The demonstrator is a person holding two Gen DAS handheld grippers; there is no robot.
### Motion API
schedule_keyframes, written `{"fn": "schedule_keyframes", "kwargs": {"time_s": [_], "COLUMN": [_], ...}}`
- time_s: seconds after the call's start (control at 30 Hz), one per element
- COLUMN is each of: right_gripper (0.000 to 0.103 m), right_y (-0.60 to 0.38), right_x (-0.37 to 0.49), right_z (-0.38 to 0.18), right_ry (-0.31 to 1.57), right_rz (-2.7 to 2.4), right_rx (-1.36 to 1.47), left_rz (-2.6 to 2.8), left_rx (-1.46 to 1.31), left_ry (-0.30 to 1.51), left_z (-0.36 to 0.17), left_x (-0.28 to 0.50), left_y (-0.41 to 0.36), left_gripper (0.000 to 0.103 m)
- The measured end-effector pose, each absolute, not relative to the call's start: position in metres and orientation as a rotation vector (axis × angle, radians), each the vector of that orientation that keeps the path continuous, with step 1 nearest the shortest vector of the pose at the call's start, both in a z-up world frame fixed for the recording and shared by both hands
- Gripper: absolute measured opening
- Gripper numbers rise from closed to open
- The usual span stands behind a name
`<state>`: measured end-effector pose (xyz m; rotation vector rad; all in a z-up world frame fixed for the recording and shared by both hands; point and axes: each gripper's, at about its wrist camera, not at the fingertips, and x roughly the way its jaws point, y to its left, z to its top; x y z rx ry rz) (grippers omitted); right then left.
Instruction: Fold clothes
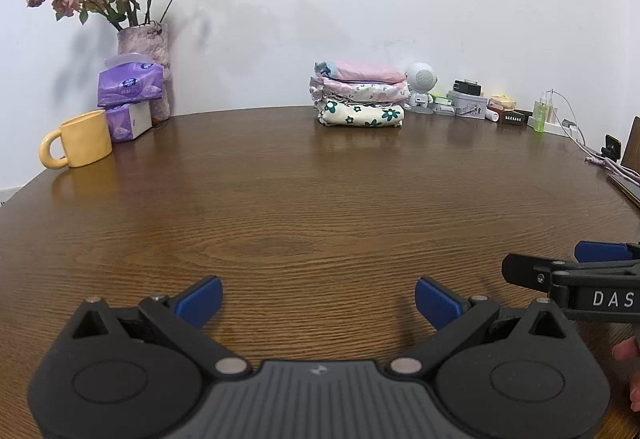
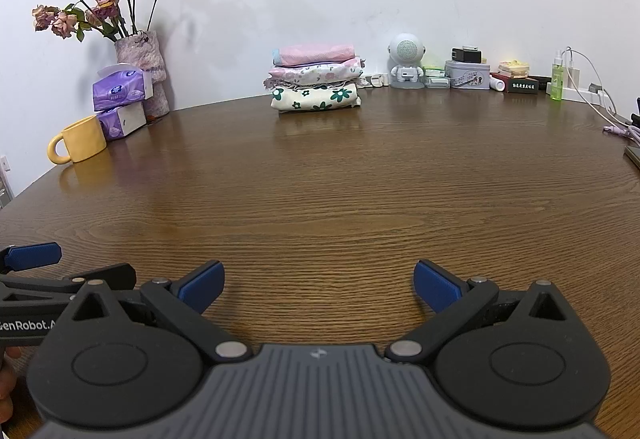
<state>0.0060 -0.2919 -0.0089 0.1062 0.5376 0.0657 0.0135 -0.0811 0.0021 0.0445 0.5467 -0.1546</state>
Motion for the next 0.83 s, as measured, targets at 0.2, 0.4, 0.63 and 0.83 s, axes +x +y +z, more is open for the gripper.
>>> {"fn": "schedule_keyframes", "kwargs": {"time_s": [0.2,0.4,0.63,0.83], "right_gripper": [0.103,0.103,0.103,0.103], "right_y": [-0.2922,-0.2936,-0.2937,-0.2940], "right_x": [0.0061,0.0054,0.0052,0.0057], "right_z": [-0.0092,-0.0092,-0.0099,-0.0097], "right_ry": [0.537,0.536,0.535,0.535], "right_rz": [0.067,0.067,0.069,0.070], "right_rx": [0.106,0.108,0.109,0.110], "left_rz": [-0.155,-0.155,-0.153,-0.149], "left_rx": [0.048,0.048,0.047,0.039], "left_ry": [0.545,0.544,0.540,0.543], "left_z": [0.0017,0.0015,0.0016,0.0014], "left_x": [0.0134,0.0132,0.0129,0.0125], "left_y": [-0.0815,-0.0808,-0.0805,-0.0795], "left_gripper": [0.103,0.103,0.103,0.103]}}
